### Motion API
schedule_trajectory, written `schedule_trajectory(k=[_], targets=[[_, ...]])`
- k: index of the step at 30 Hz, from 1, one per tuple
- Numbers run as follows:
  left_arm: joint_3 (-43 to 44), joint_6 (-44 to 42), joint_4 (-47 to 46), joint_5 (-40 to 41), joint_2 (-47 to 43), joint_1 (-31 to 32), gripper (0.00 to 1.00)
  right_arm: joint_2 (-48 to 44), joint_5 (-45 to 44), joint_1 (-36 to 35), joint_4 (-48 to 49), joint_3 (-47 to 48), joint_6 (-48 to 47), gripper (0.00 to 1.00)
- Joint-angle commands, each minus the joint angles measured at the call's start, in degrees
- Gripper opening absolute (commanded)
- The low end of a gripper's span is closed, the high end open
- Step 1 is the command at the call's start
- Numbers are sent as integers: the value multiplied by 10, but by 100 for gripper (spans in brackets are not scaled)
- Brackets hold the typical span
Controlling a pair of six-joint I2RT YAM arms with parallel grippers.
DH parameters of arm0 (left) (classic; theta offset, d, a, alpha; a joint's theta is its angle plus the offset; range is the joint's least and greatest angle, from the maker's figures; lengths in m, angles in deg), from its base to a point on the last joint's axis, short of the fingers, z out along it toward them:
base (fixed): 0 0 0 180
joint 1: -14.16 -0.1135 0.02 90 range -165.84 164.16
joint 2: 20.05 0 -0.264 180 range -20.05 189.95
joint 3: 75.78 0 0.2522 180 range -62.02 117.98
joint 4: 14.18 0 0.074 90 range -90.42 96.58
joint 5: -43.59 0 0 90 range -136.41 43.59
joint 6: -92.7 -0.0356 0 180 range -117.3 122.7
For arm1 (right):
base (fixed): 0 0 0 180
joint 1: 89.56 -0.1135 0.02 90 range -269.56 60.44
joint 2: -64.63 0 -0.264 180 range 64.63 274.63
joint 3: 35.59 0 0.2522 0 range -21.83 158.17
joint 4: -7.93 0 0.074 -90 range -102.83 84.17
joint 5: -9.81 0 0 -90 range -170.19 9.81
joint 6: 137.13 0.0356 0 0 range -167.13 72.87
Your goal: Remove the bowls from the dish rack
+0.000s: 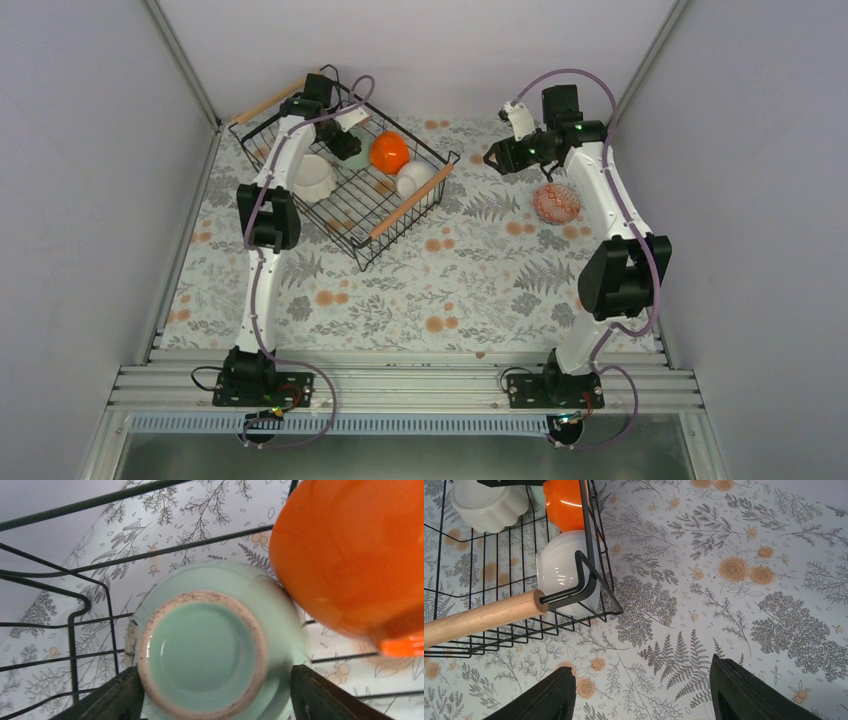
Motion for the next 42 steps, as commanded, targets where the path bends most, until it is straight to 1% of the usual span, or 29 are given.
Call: schedule_trajectory(k=[1, 5, 9, 11, 16, 19, 22, 23, 24, 25, 27, 28, 34, 42], targets=[[-6, -7, 26, -5, 29, 25, 77, -1, 7, -5, 5, -5, -4, 66], [-3, 0, 13, 1, 35, 30, 86, 0, 7, -5, 5, -6, -4, 65], [4, 6, 3, -1, 36, 32, 86, -1, 5, -5, 6, -9, -4, 65], [4, 5, 0, -2, 36, 33, 83, -1, 5, -5, 8, -11, -4, 66], [3, 1, 6, -11, 34, 32, 67, -1, 5, -5, 8, -13, -5, 66], [2, 0, 12, -19, 32, 32, 60, 0, 7, -5, 7, -12, -5, 66], [0, 3, 10, -22, 31, 32, 59, 1, 8, -6, 7, -11, -5, 65], [0, 3, 8, -21, 31, 32, 60, 0, 8, -7, 7, -11, -5, 66], [1, 4, 7, -17, 32, 32, 66, 1, 8, -7, 7, -11, -5, 65], [1, 4, 6, -14, 34, 33, 74, 0, 8, -6, 7, -11, -5, 66], [2, 9, 0, -5, 36, 33, 95, 0, 7, -6, 7, -11, -5, 66], [2, 11, -3, -2, 36, 33, 100, 0, 8, -6, 7, -12, -5, 66], [2, 26, -31, 8, 26, 33, 100, 4, 9, -8, 8, -15, -6, 65], [-2, 35, -52, 0, 7, 33, 100, 8, 7, -7, 10, -19, -8, 65]])
